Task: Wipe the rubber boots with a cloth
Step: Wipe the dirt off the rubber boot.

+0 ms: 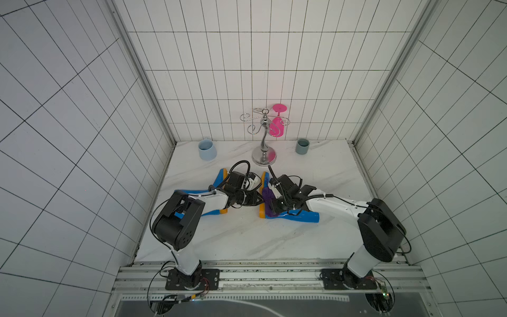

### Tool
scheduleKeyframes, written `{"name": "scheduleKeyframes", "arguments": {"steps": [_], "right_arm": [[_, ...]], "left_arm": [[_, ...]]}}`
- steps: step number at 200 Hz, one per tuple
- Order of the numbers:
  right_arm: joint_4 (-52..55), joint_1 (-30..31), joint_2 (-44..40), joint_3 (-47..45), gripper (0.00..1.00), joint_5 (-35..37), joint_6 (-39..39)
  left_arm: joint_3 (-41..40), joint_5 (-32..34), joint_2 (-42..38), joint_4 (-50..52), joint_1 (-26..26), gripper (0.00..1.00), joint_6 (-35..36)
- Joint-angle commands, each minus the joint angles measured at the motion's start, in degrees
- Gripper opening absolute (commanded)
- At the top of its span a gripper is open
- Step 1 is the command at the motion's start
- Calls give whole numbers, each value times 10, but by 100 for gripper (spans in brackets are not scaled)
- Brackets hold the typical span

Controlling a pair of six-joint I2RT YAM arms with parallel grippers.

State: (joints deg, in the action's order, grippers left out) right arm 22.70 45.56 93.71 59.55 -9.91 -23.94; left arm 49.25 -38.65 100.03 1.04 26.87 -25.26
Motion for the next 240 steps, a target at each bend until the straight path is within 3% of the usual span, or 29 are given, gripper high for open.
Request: {"name": "scheduleKeyframes", "arguments": {"steps": [1, 31, 87, 170, 199, 240], "right_arm": [[65, 16, -33, -44, 0, -27, -17], [67, 10, -42, -29, 0, 0, -11], [38, -71, -7, 130, 0, 66, 12], [9, -138, 166, 333, 0, 10, -2], [11, -139, 187, 340, 0, -20, -15], [12, -141, 168, 269, 0, -29, -23]], "left_arm": [[-33, 64, 39, 74, 2, 6, -1], [-33, 63, 39, 73, 2, 6, -1], [-36, 62, 39, 70, 2, 6, -3], [-37, 60, 42, 65, 1, 6, -5], [-37, 60, 42, 66, 1, 6, -5], [-36, 60, 44, 66, 1, 6, -6]]}}
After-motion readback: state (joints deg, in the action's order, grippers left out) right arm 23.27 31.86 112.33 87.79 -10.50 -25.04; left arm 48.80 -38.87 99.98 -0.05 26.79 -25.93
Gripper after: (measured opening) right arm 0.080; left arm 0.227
